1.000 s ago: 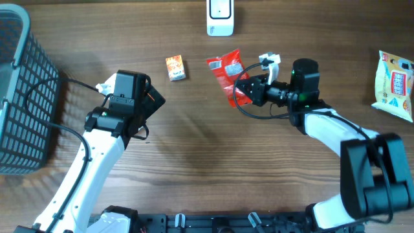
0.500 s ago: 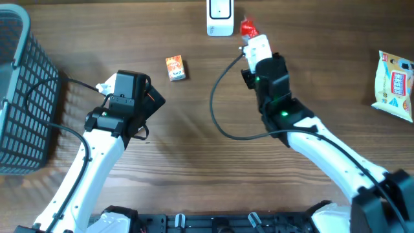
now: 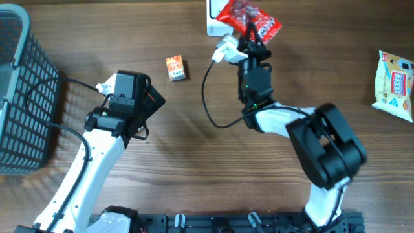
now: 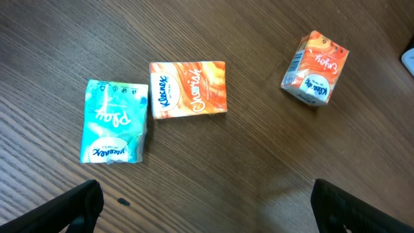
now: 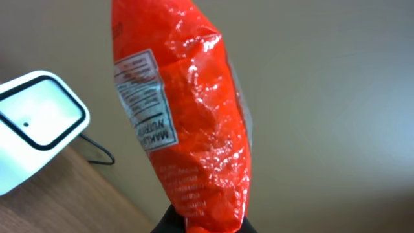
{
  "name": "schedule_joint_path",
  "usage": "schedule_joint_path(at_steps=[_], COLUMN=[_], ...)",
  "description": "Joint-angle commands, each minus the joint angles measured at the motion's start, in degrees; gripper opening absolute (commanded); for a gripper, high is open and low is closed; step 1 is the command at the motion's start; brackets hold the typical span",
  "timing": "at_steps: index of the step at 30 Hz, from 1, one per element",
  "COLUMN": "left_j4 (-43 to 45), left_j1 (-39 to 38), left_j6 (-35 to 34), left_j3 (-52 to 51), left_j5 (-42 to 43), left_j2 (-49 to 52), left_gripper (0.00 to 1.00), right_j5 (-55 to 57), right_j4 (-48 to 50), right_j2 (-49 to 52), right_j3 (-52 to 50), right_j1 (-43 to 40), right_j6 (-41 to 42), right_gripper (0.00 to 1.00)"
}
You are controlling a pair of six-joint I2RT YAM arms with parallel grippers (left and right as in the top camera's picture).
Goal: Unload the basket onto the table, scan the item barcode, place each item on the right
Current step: 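Lift the red bag with the right gripper up to the scanner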
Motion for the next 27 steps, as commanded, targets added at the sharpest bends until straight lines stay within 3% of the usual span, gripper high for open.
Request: schedule_joint_path(at_steps=[1,4,9,17,22,27], left_j4=[0.00,0.00,0.00,0.00,0.00,-0.02], left_j1=[0.31,0.31,0.31,0.31,0.31,0.31], left_j6=[0.68,0.68,0.68,0.68,0.68,0.68], left_j3=[-0.24,-0.24,-0.24,-0.24,-0.24,-0.24], left_j5=[-1.36,-1.36,-1.36,-1.36,-1.36,-1.36], left_j2=[0.22,0.22,0.22,0.22,0.22,0.22], left_gripper=[1.00,1.00,1.00,1.00,1.00,1.00], right_j5=[-5.31,-6.12,-10.49,-8.35,-5.97,-3.67], right_j4=[0.87,-4.07,-21.14,-19.34,-17.25,-16.55], right_j2=[5.40,8.94,14.14,21.16,21.35,21.35], right_j3=[9.73,18.47,29.68,34.10,34.10,34.10], right_j1=[0.17,-0.09,-1.18,-1.75,-1.77,-3.21], right_j6=[-8.41,-7.78,-7.80,-13.00,-12.81,-18.40], right_gripper=[0.04,0.05,0.05,0.04,0.04,0.04])
